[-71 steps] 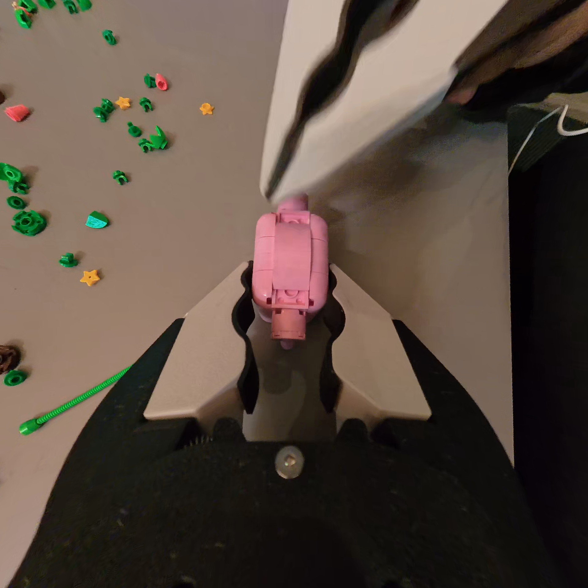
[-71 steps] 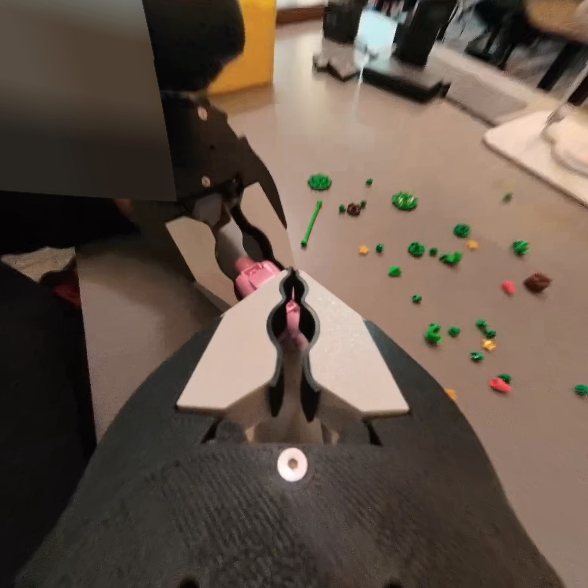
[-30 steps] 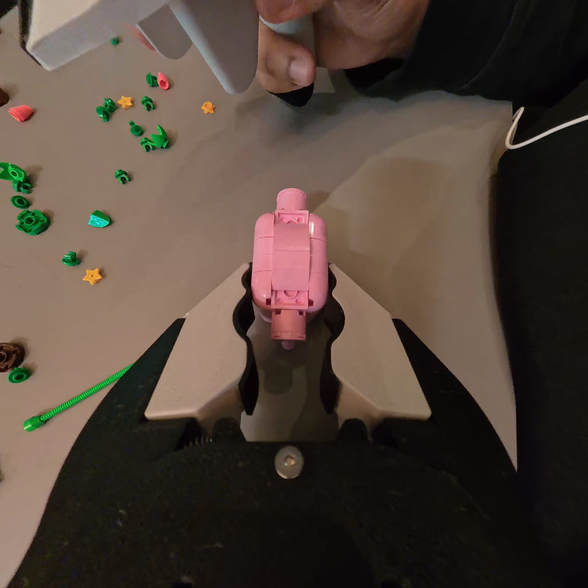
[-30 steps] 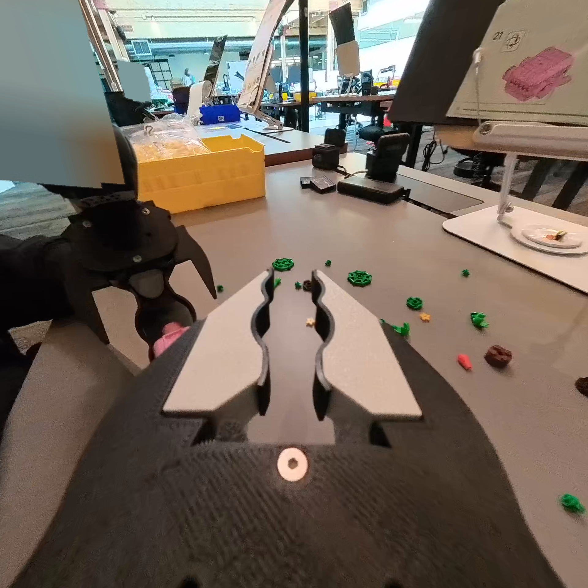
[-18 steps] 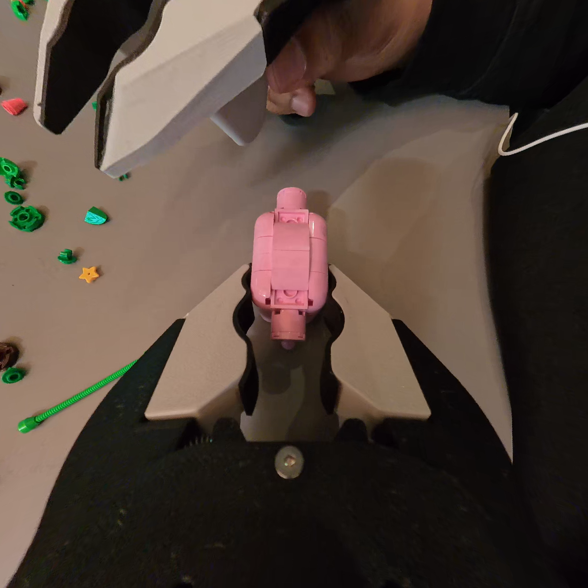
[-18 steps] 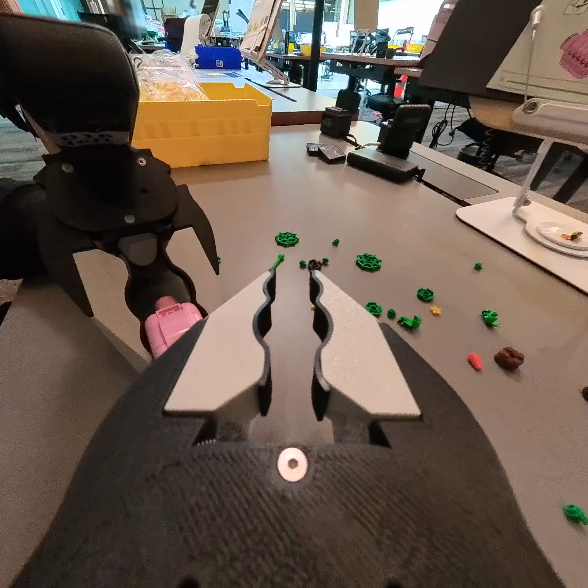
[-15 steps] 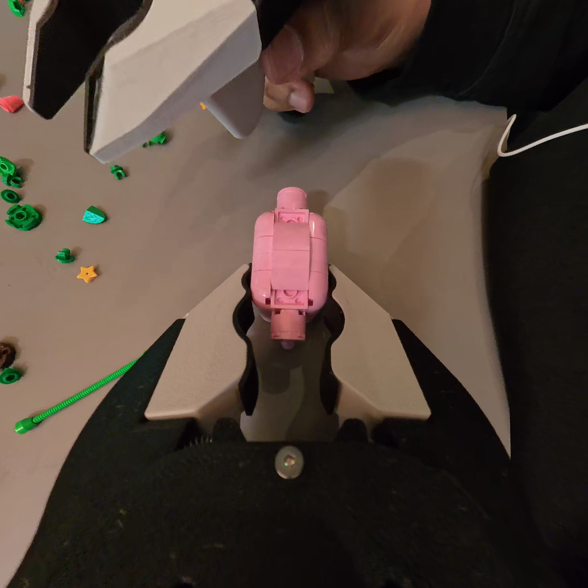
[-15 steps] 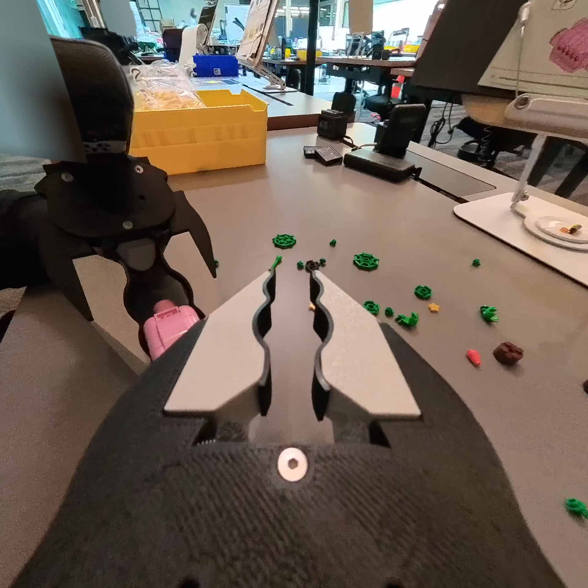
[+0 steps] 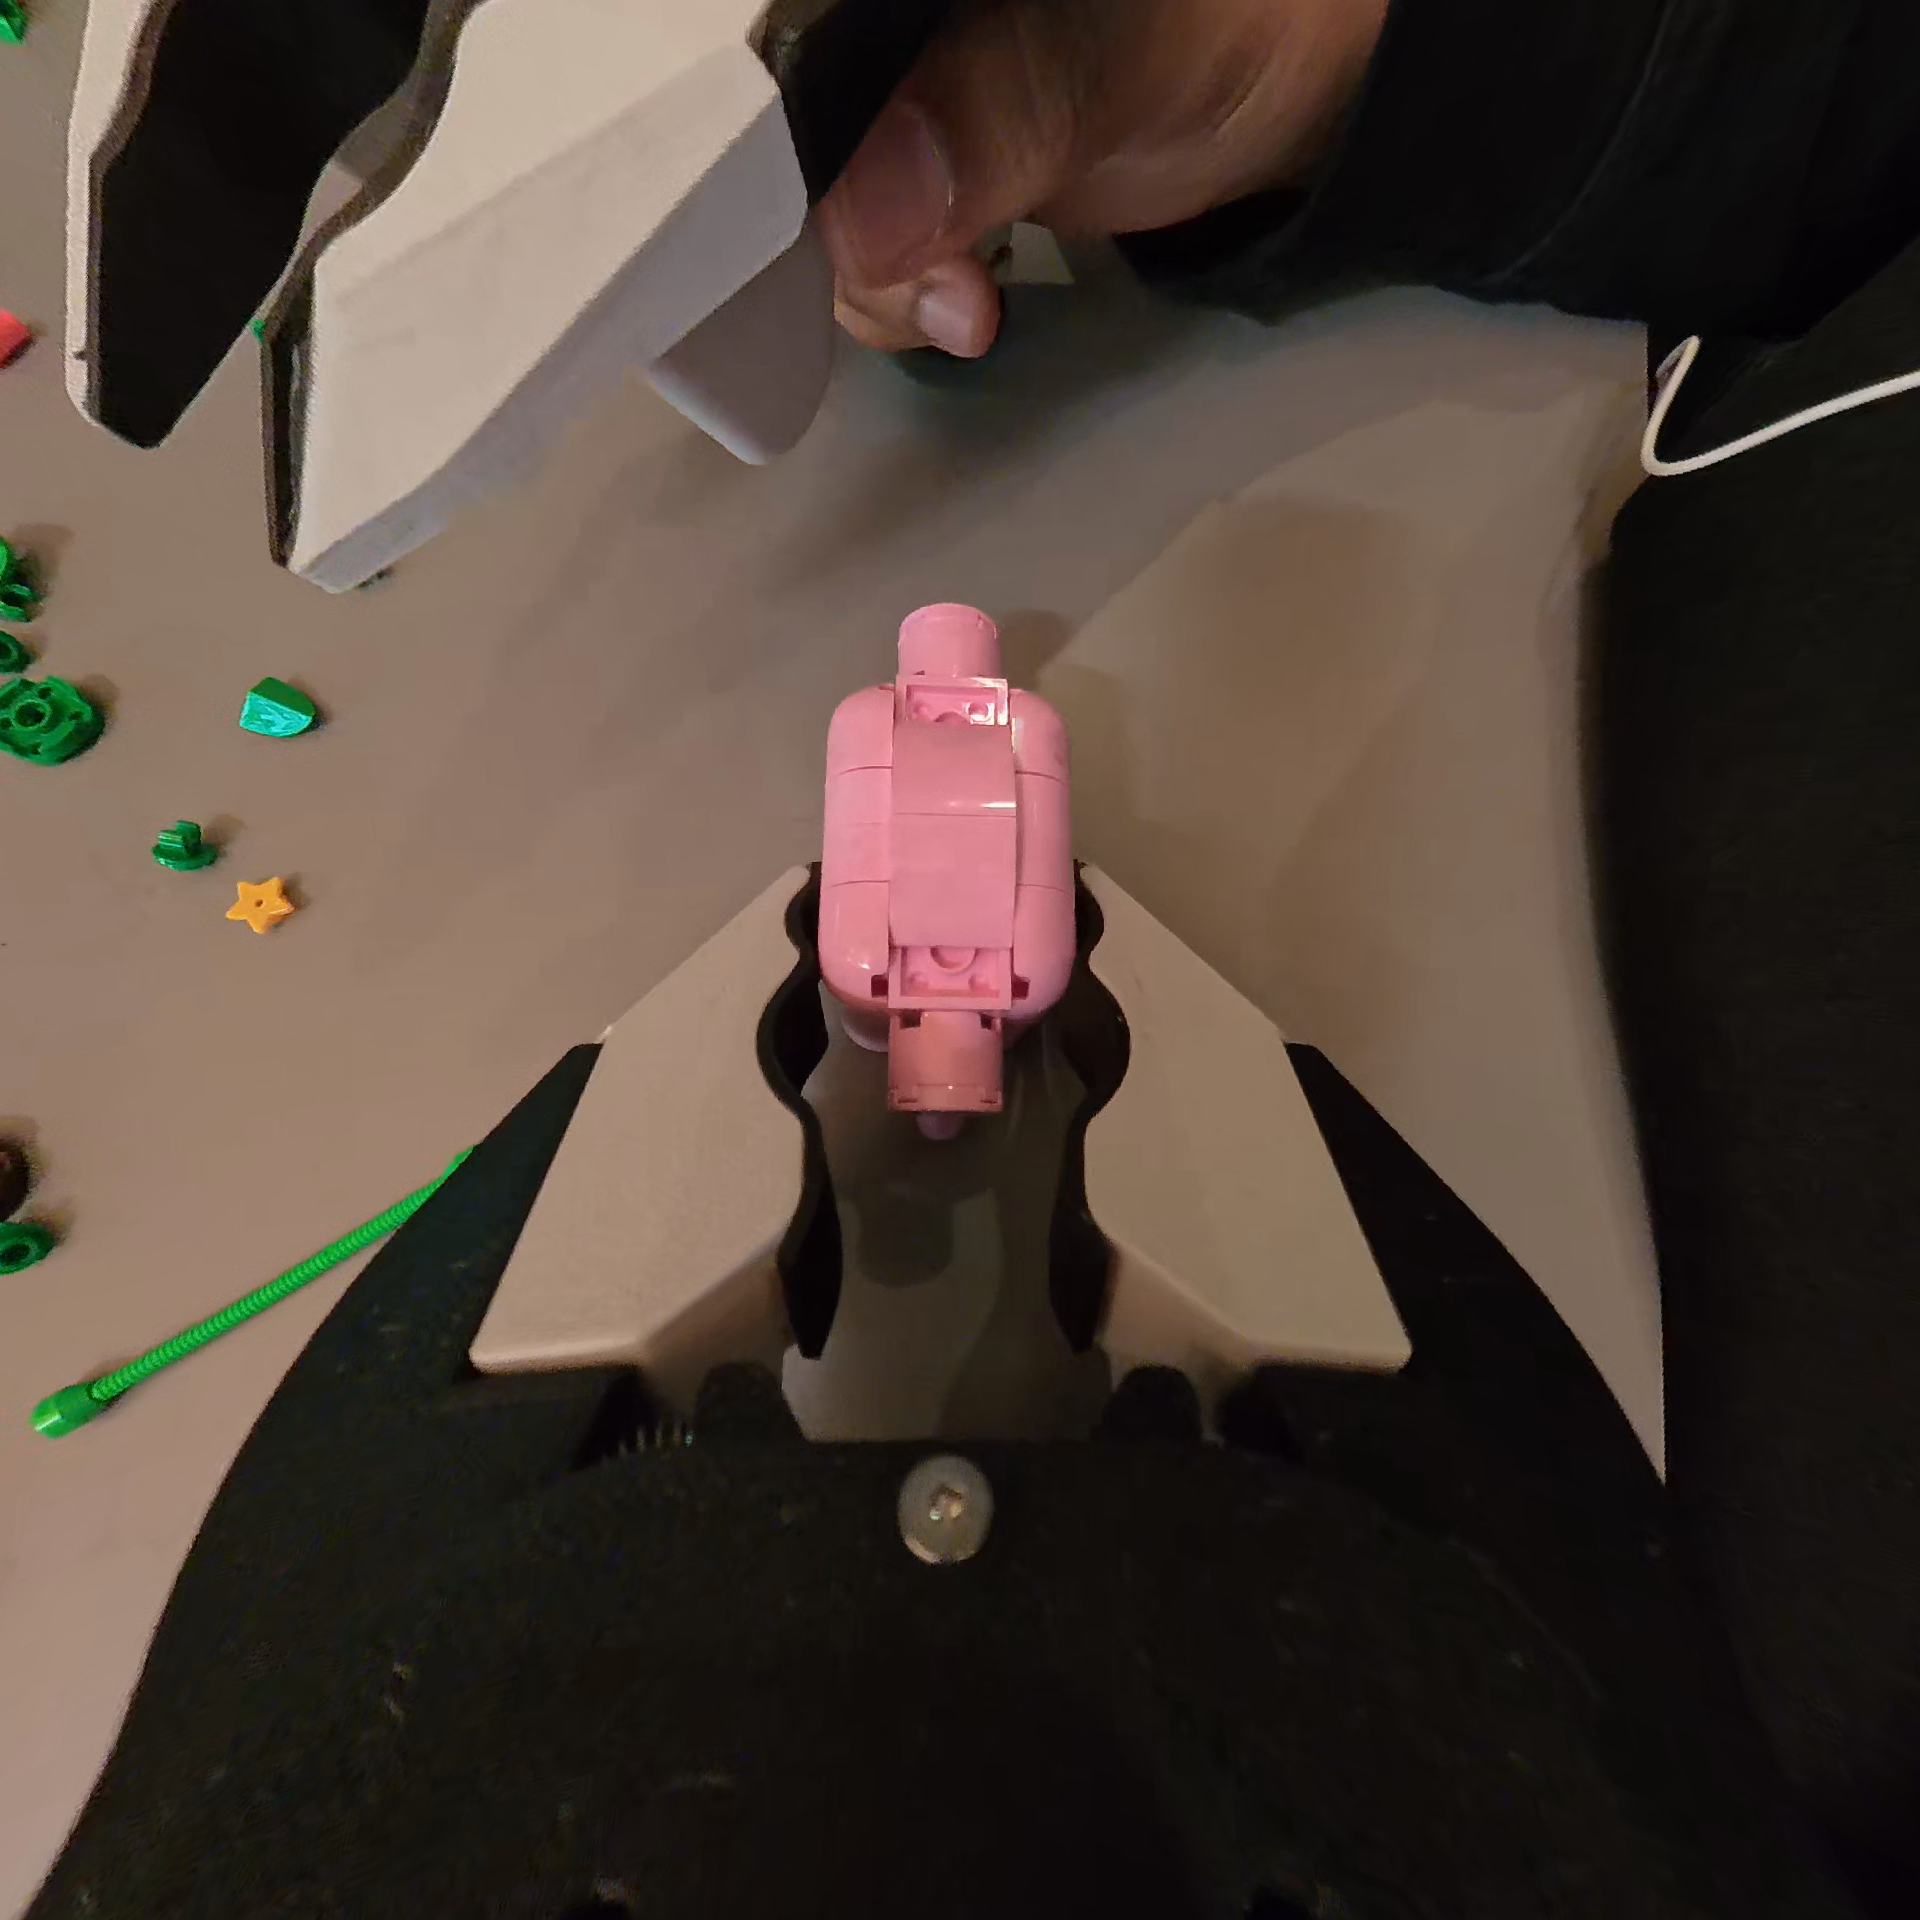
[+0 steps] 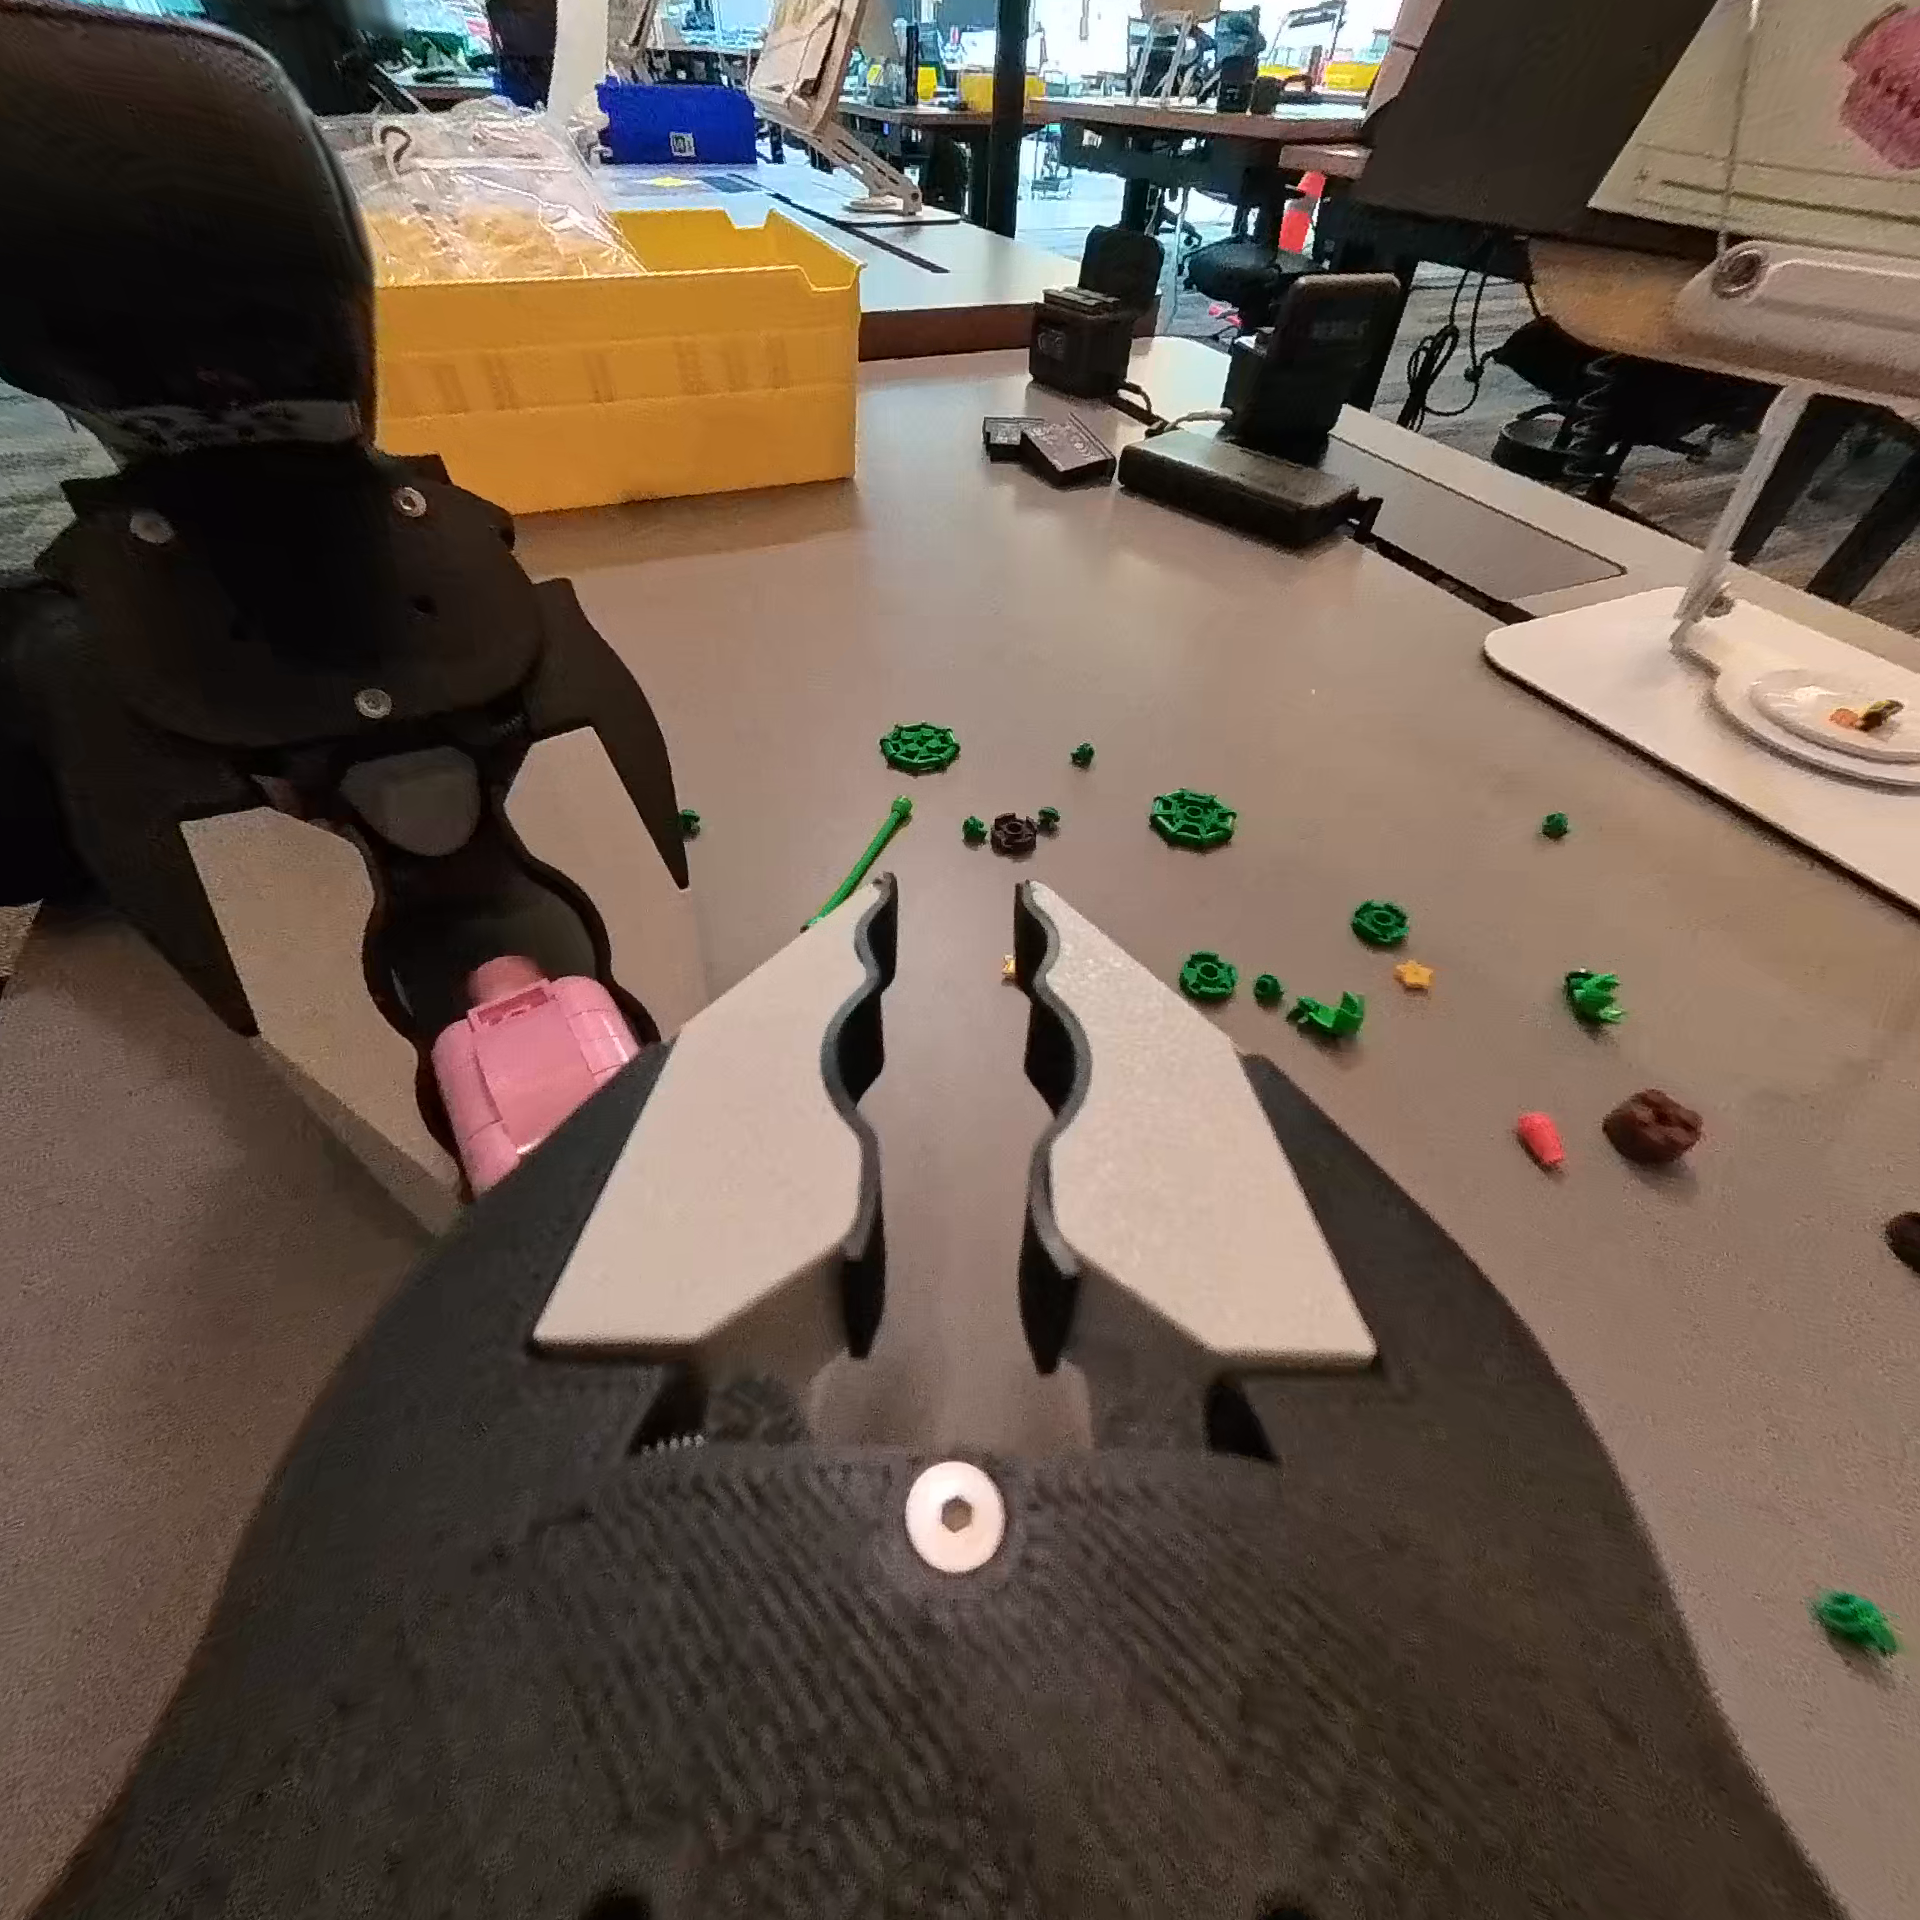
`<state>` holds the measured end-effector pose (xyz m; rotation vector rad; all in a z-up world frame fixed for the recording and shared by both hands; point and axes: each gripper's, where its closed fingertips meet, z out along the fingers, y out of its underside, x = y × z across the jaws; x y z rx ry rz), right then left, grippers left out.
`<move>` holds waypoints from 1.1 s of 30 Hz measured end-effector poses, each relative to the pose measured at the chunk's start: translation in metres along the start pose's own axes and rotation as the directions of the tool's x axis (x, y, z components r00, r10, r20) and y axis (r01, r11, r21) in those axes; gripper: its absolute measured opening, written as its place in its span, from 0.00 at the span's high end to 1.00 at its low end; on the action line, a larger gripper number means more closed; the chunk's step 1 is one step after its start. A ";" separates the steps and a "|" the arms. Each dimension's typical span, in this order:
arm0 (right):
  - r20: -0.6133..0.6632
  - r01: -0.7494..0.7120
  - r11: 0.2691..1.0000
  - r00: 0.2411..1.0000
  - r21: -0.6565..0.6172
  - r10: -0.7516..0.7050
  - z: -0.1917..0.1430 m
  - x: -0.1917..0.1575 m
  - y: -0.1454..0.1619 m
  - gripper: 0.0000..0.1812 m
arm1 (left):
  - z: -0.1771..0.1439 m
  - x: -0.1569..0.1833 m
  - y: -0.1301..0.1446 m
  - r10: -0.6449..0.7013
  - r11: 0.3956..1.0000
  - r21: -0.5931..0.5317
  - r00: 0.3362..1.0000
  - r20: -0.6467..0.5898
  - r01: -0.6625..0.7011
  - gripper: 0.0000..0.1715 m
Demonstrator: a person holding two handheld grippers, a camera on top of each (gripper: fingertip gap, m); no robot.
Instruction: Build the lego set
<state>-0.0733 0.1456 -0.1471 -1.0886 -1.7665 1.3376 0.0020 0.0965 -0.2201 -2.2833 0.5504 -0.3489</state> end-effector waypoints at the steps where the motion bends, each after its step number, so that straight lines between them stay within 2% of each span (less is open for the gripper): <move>1: -0.001 0.001 1.000 1.000 0.001 -0.001 0.000 0.000 0.000 0.89 | 0.000 0.000 0.000 0.001 1.000 -0.001 1.000 0.001 -0.001 0.76; 17: -0.007 -0.040 0.998 0.999 0.047 0.040 -0.005 0.007 -0.006 0.90 | 0.001 0.000 0.001 0.011 1.000 -0.008 1.000 0.009 -0.011 0.76; 20: -0.039 -0.029 0.998 0.999 0.064 0.032 -0.010 0.014 -0.011 0.90 | 0.001 0.000 0.001 0.013 1.000 -0.009 1.000 0.010 -0.013 0.76; 24: -0.081 -0.085 0.990 0.992 0.109 0.094 -0.030 0.034 -0.025 0.92 | 0.001 0.000 0.001 0.015 1.000 -0.009 1.000 0.011 -0.015 0.76; 30: -0.248 -0.122 0.963 0.951 0.240 0.183 -0.081 0.090 -0.042 0.93 | 0.001 0.000 0.001 0.016 1.000 -0.009 1.000 0.011 -0.016 0.76; 33: -0.298 -0.120 0.957 0.933 0.265 0.200 -0.096 0.105 -0.042 0.93 | 0.001 0.000 0.001 0.017 1.000 -0.010 1.000 0.012 -0.017 0.76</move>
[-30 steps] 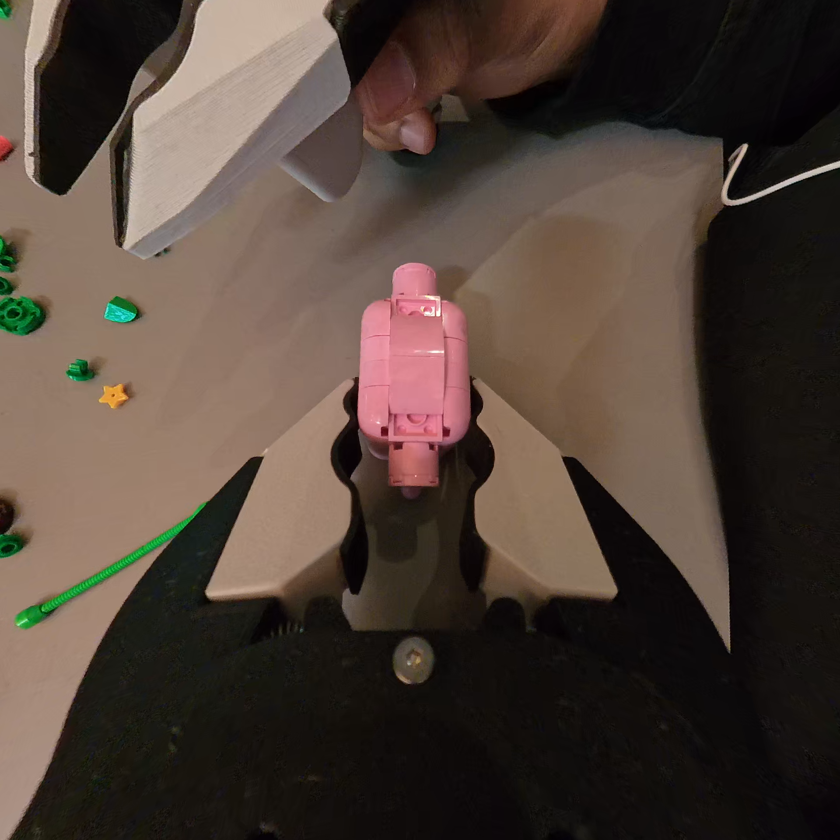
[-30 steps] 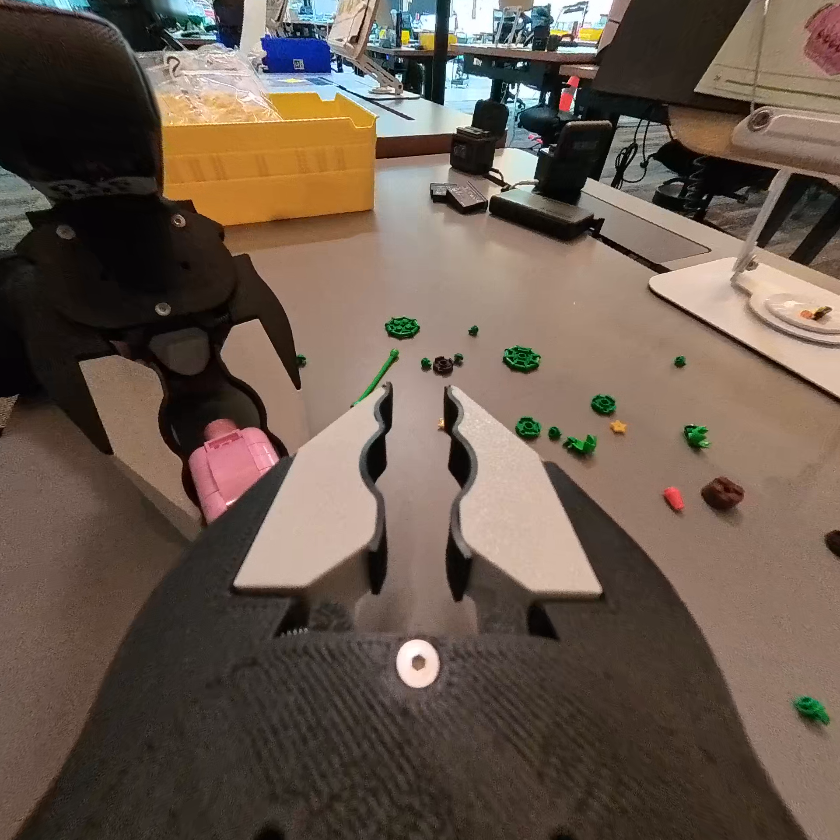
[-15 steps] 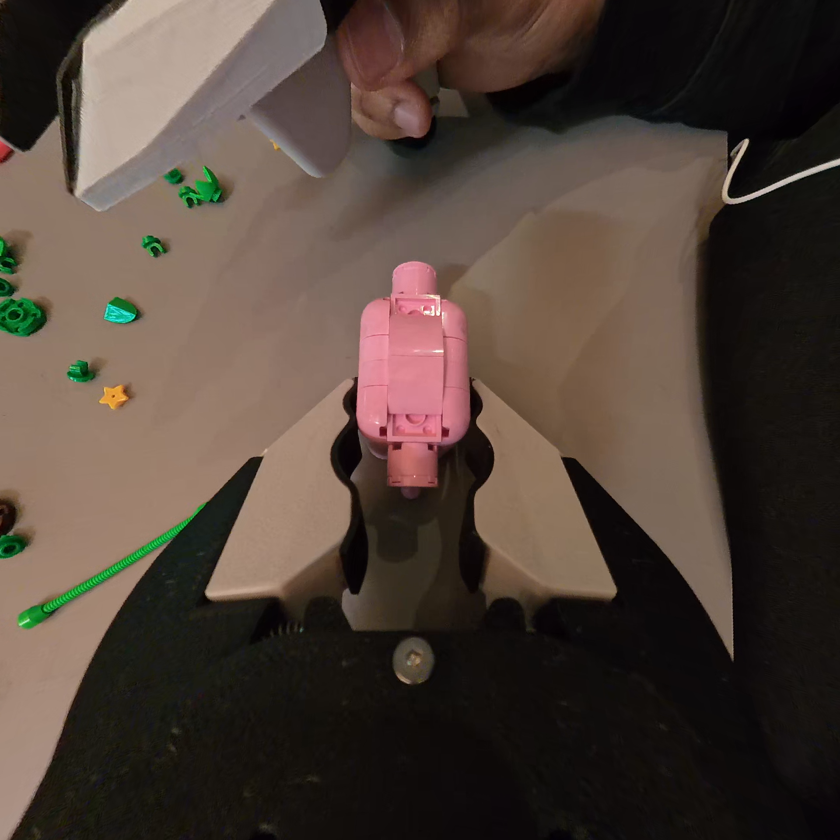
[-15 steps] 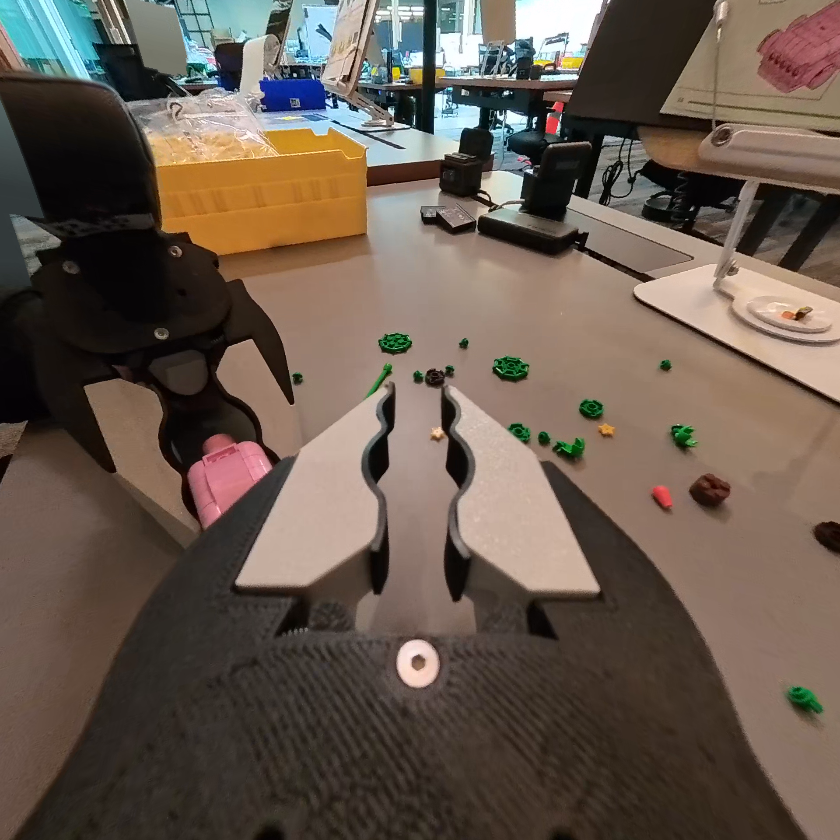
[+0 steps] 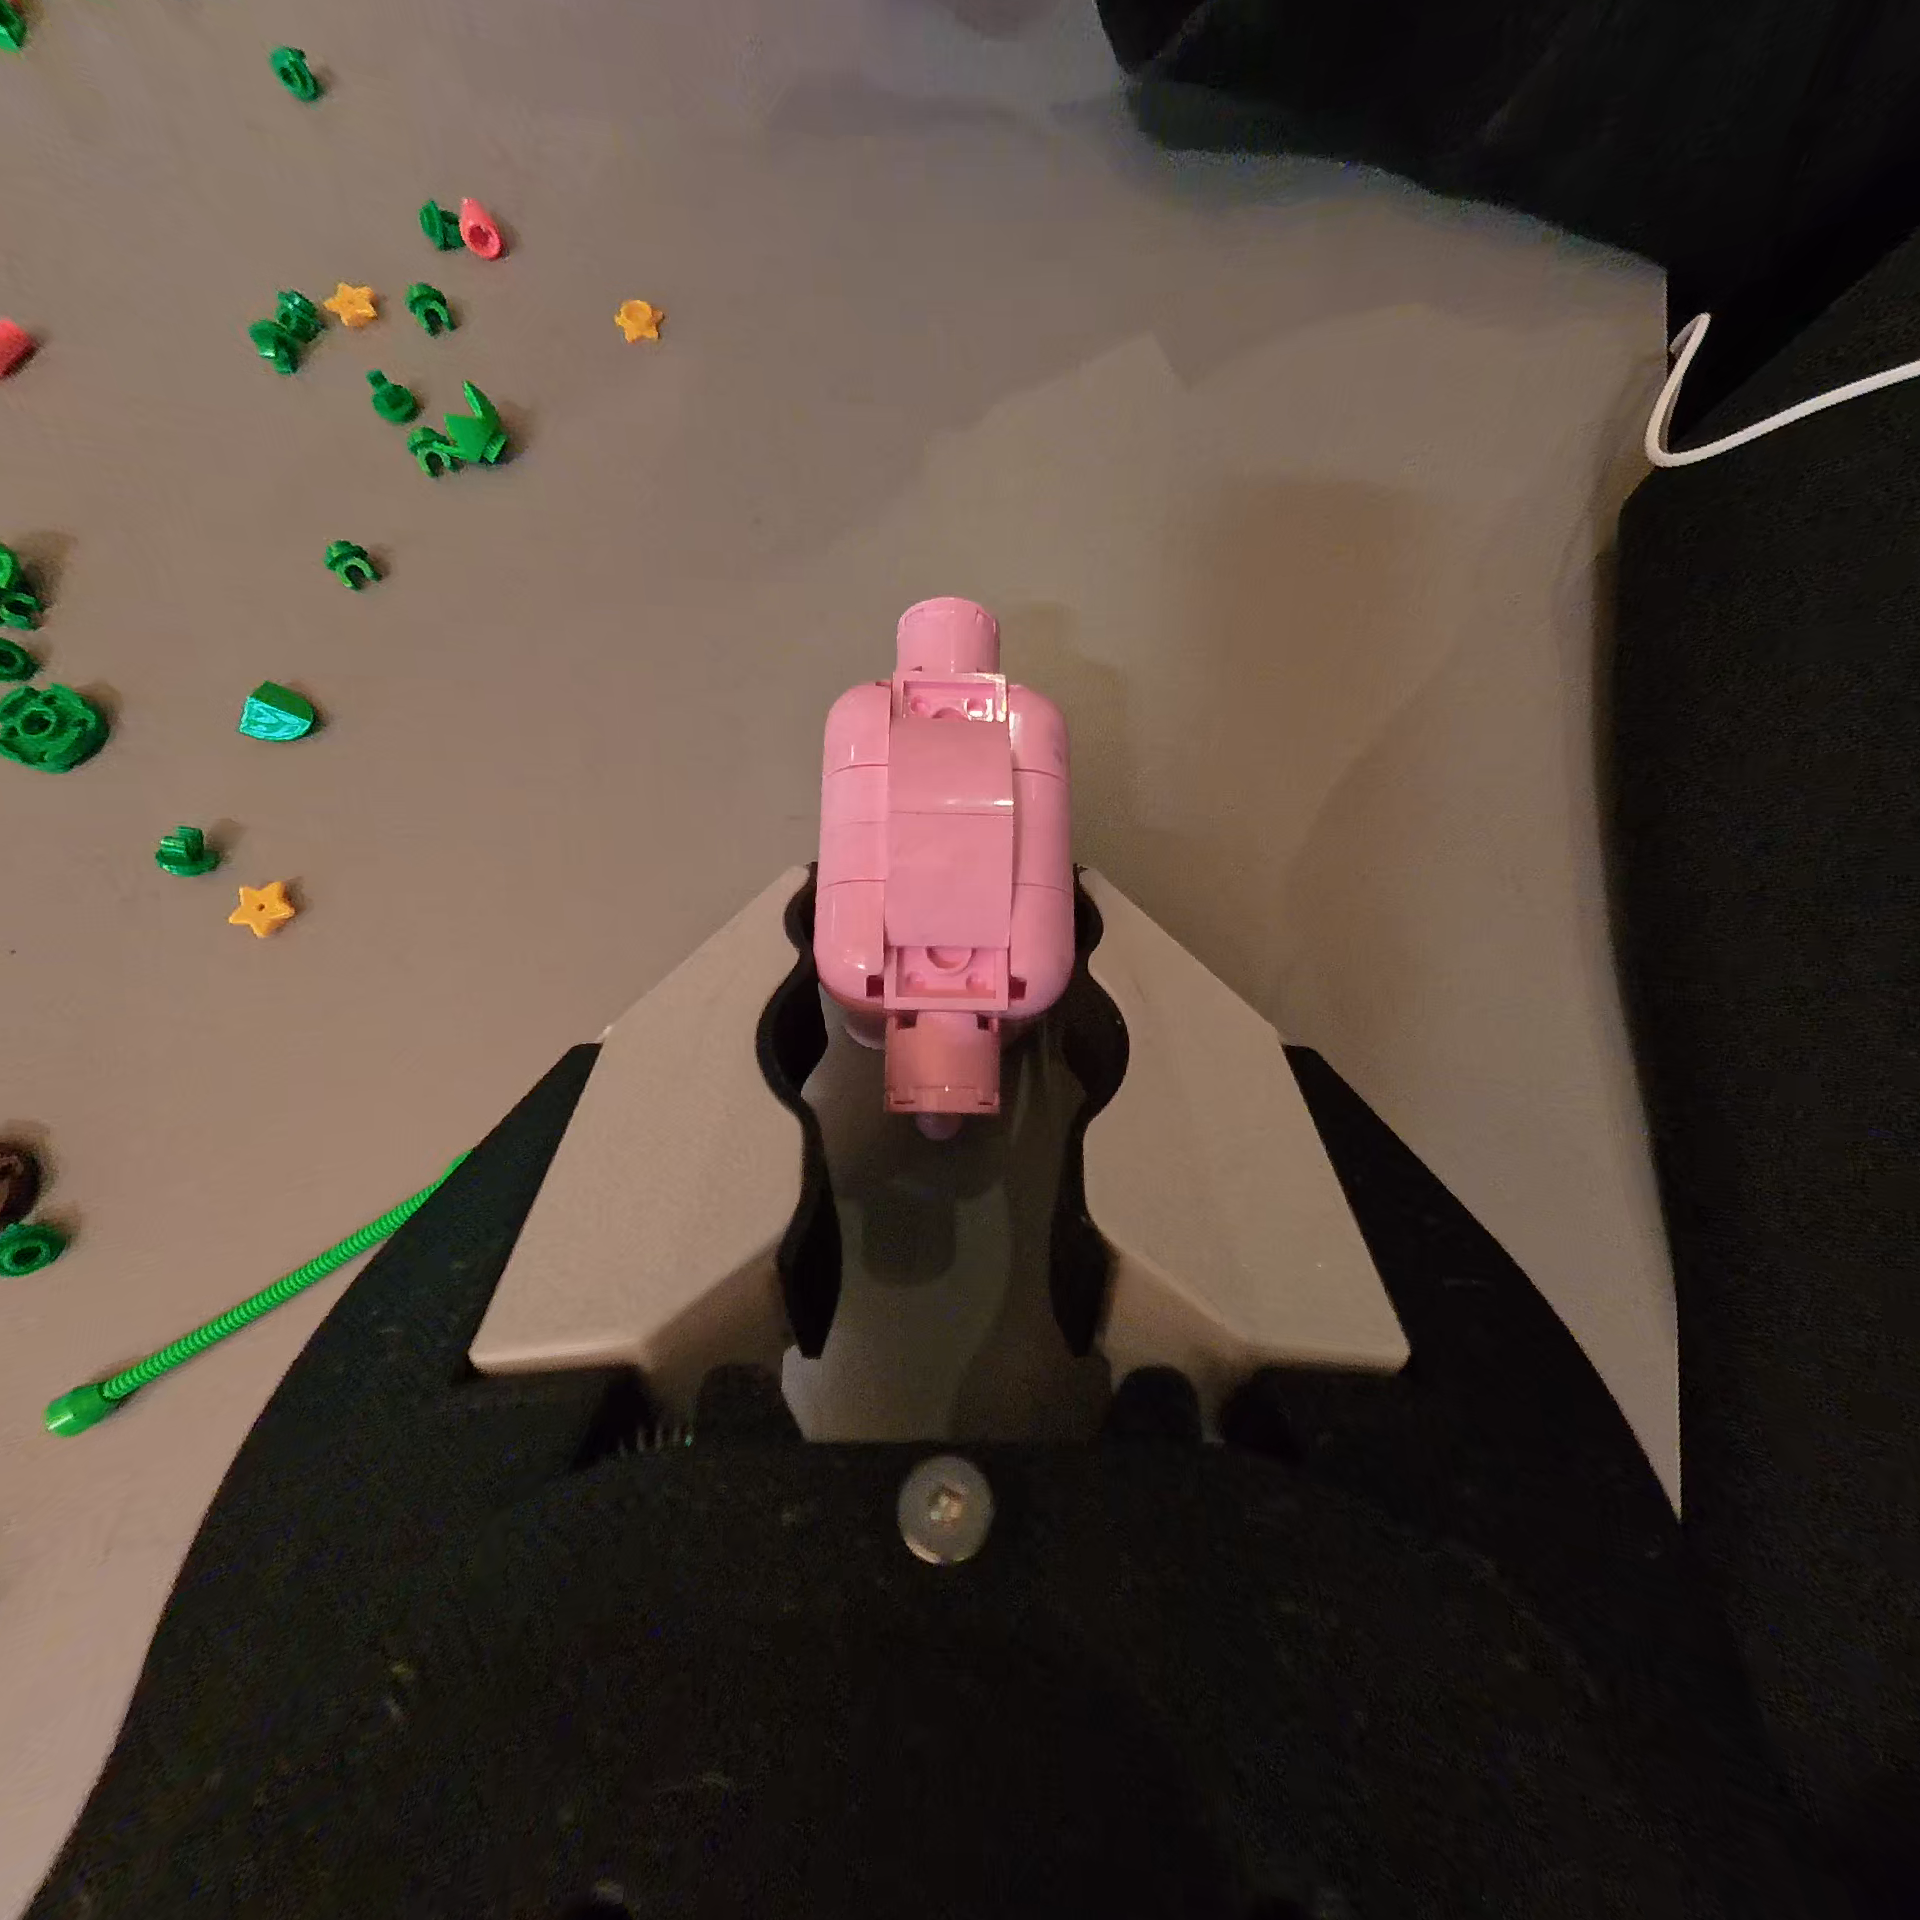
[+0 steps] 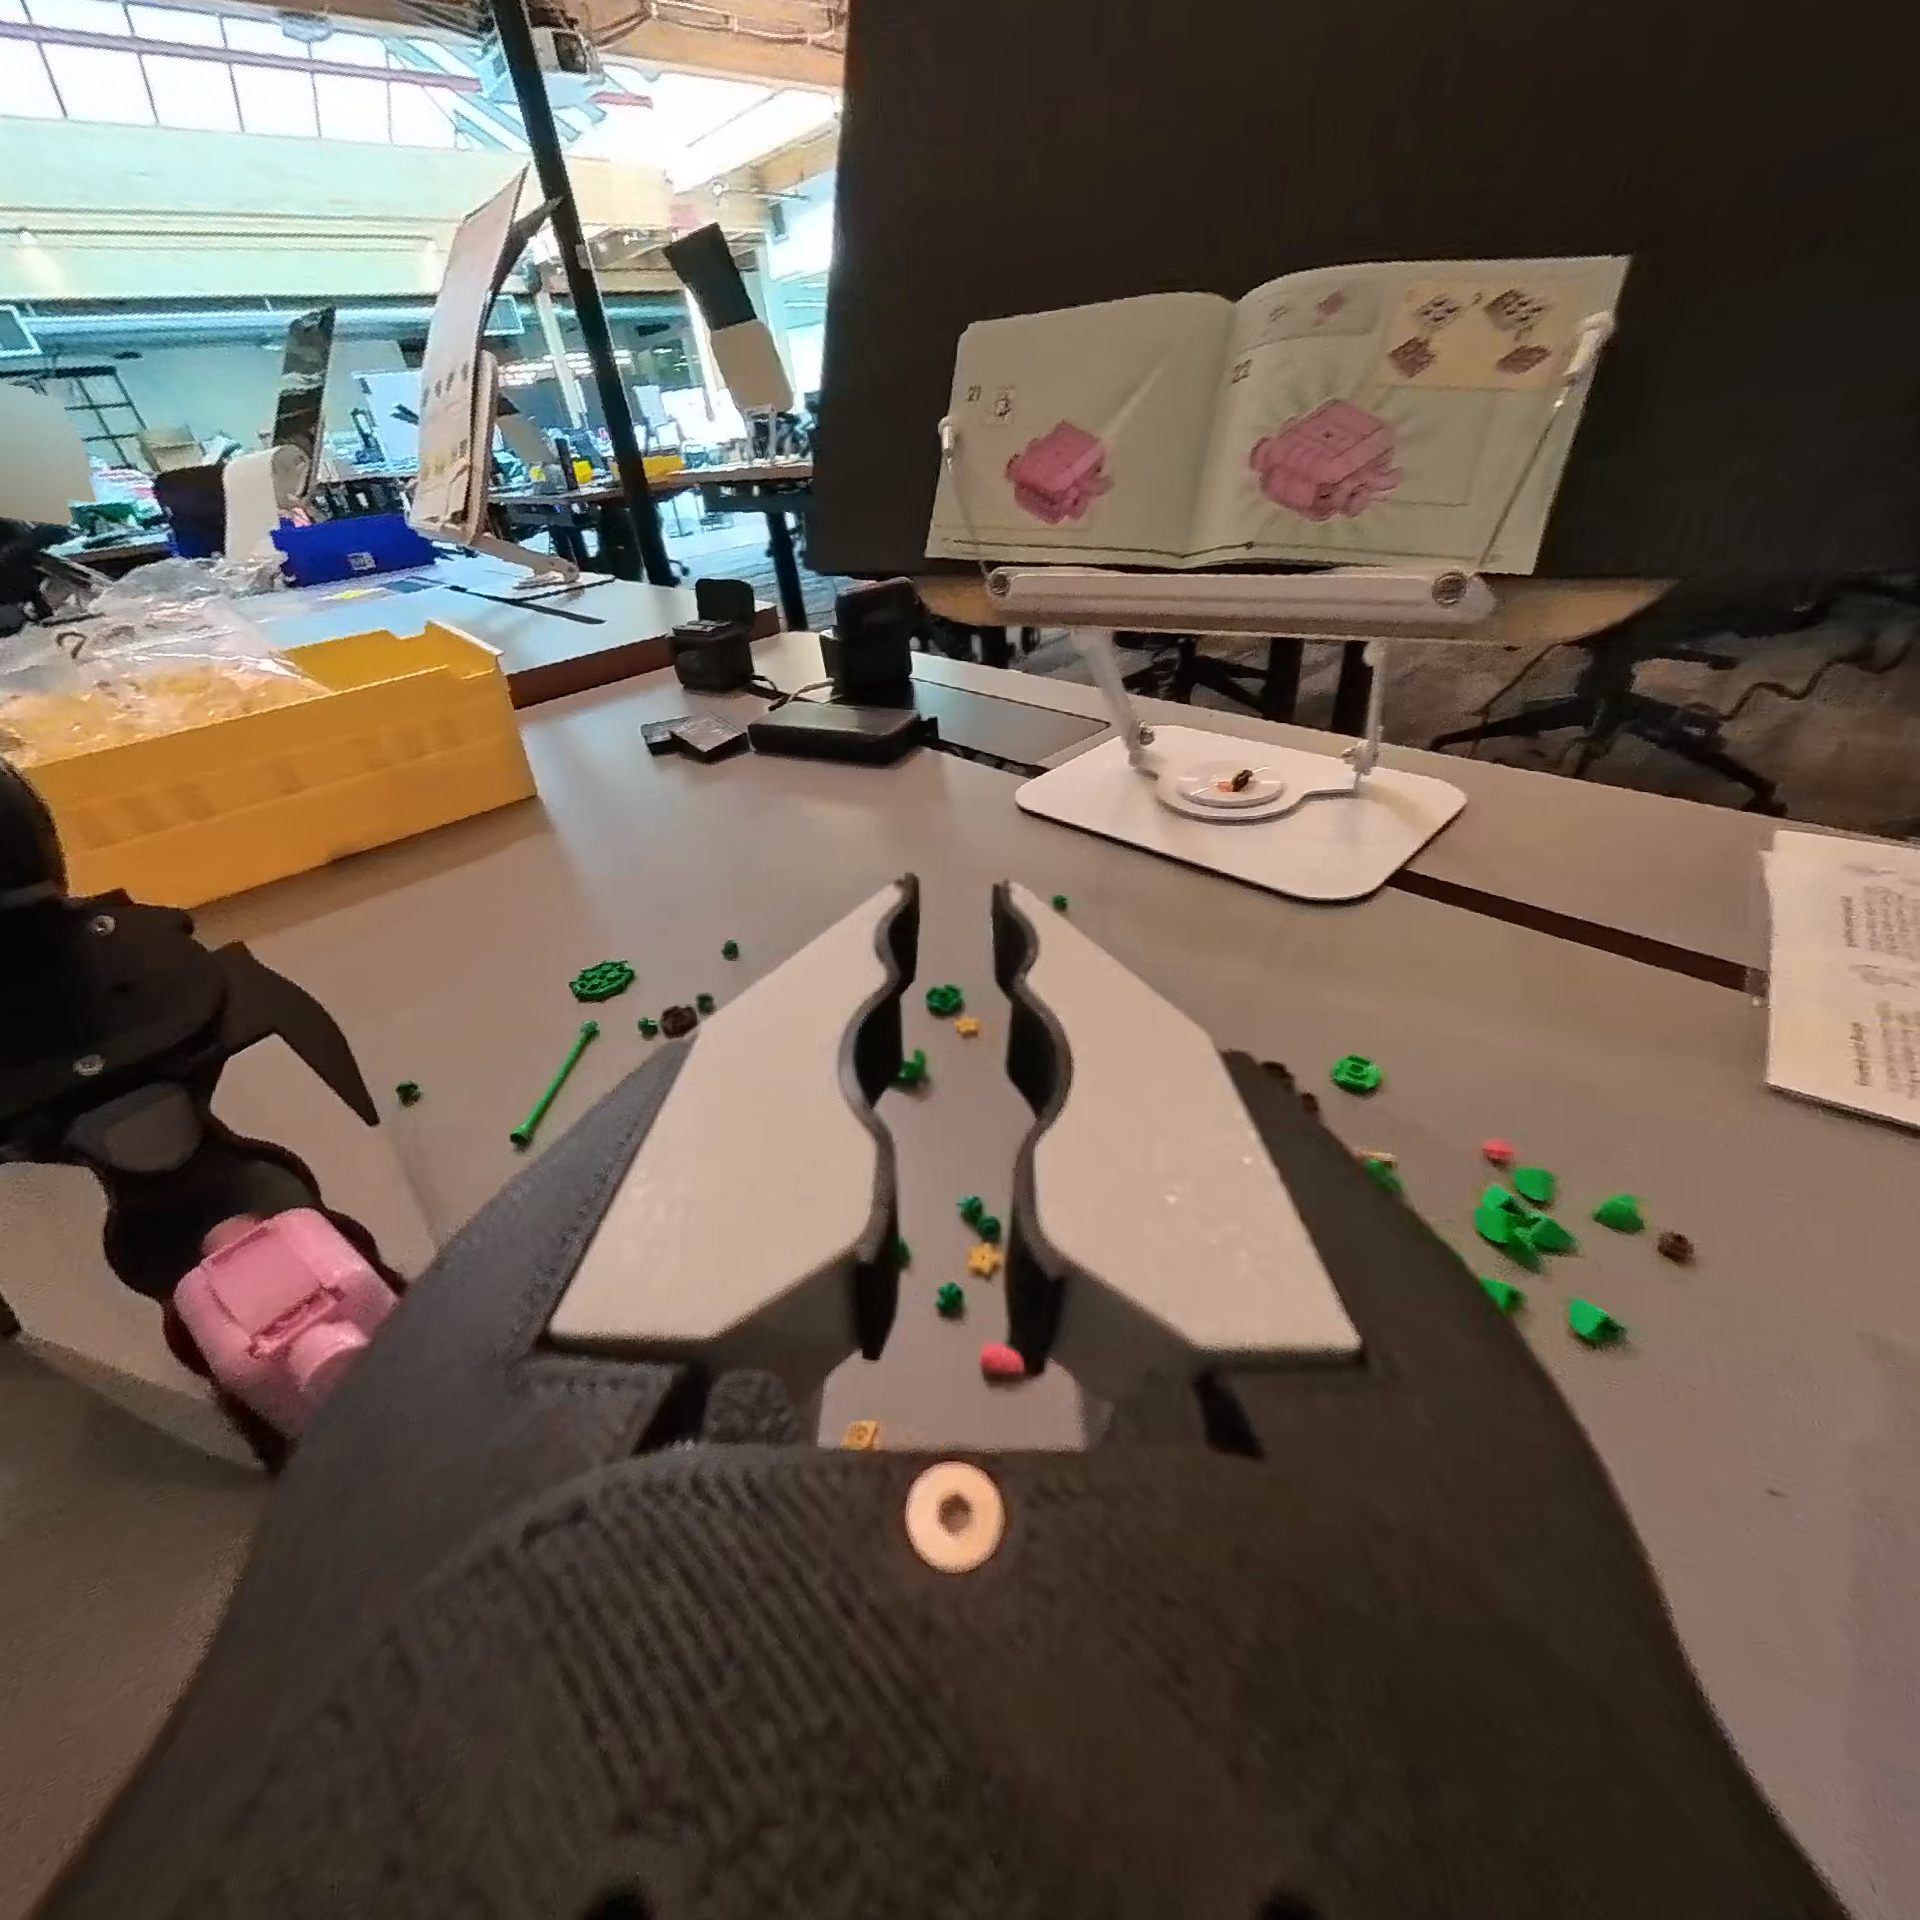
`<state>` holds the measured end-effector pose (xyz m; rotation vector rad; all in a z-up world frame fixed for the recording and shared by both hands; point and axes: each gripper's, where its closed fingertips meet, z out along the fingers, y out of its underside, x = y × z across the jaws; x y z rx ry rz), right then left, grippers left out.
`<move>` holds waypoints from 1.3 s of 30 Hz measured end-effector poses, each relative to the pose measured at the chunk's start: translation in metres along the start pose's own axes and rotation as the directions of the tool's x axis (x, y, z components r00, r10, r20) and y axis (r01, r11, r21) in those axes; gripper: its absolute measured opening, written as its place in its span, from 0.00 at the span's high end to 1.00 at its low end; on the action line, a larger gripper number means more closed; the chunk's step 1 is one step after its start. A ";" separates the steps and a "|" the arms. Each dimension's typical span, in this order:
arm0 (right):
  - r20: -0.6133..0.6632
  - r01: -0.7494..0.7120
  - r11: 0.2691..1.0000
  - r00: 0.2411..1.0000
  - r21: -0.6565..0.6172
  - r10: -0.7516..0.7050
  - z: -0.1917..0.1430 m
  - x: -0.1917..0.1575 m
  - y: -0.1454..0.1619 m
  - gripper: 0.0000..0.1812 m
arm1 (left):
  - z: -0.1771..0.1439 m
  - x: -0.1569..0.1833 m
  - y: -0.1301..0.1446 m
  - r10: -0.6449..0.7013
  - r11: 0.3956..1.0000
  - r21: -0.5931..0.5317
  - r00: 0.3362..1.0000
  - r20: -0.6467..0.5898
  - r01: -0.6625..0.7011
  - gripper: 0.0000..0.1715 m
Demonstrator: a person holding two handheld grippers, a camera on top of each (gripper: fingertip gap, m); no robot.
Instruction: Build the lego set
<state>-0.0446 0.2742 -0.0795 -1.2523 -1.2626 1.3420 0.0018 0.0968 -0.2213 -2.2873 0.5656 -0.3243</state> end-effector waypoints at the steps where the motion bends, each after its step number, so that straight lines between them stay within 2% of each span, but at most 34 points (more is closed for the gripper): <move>1: -0.004 -0.008 1.000 1.000 0.004 0.008 -0.001 0.002 0.000 0.93 | 0.000 0.000 0.000 0.000 1.000 0.000 1.000 0.000 0.000 0.76; 5: 0.058 -0.090 0.996 0.994 0.009 0.090 0.002 -0.007 0.004 0.92 | 0.000 0.001 0.000 0.007 1.000 -0.003 1.000 -0.004 -0.007 0.76; 6: 0.071 -0.100 0.995 0.992 -0.002 0.100 0.004 -0.010 0.007 0.92 | 0.001 0.004 0.001 0.020 1.000 -0.007 1.000 -0.020 -0.020 0.73; 12: 0.079 -0.101 0.995 0.992 -0.008 0.101 0.006 -0.015 0.010 0.91 | 0.001 0.007 0.002 0.041 0.999 -0.012 0.999 -0.025 -0.041 0.70; 18: 0.101 -0.135 0.991 0.986 -0.012 0.135 0.010 -0.017 0.013 0.90 | -0.001 0.002 -0.001 -0.039 0.999 0.011 0.998 -0.055 0.039 0.53; 21: 0.112 -0.149 0.989 0.982 -0.013 0.149 0.012 -0.020 0.012 0.89 | -0.007 0.001 -0.007 -0.048 0.997 0.065 0.997 -0.061 0.052 0.49; 28: 0.129 -0.149 0.988 0.980 -0.036 0.153 0.011 -0.026 0.018 0.89 | -0.022 -0.006 -0.021 -0.062 0.978 0.196 0.997 -0.049 0.071 0.47; 30: 0.132 -0.145 0.989 0.980 -0.042 0.149 0.012 -0.029 0.017 0.89 | -0.029 -0.015 -0.024 -0.037 0.970 0.240 0.999 0.017 0.032 0.48; 32: 0.133 -0.143 0.989 0.980 -0.043 0.148 0.013 -0.030 0.018 0.89 | -0.047 -0.032 -0.033 0.002 0.947 0.316 0.986 0.168 -0.055 0.54; 34: 0.133 -0.143 0.989 0.980 -0.043 0.148 0.013 -0.030 0.018 0.89 | -0.075 -0.044 -0.047 -0.010 0.891 0.436 0.956 0.293 -0.125 0.61; 36: 0.124 -0.135 0.990 0.982 -0.048 0.140 0.014 -0.029 0.019 0.87 | -0.098 -0.052 -0.054 -0.051 0.834 0.529 0.933 0.356 -0.157 0.66; 39: 0.072 -0.070 0.996 0.995 -0.063 0.075 0.018 -0.024 0.024 0.80 | -0.106 -0.061 -0.052 -0.086 0.827 0.543 0.922 0.378 -0.145 0.65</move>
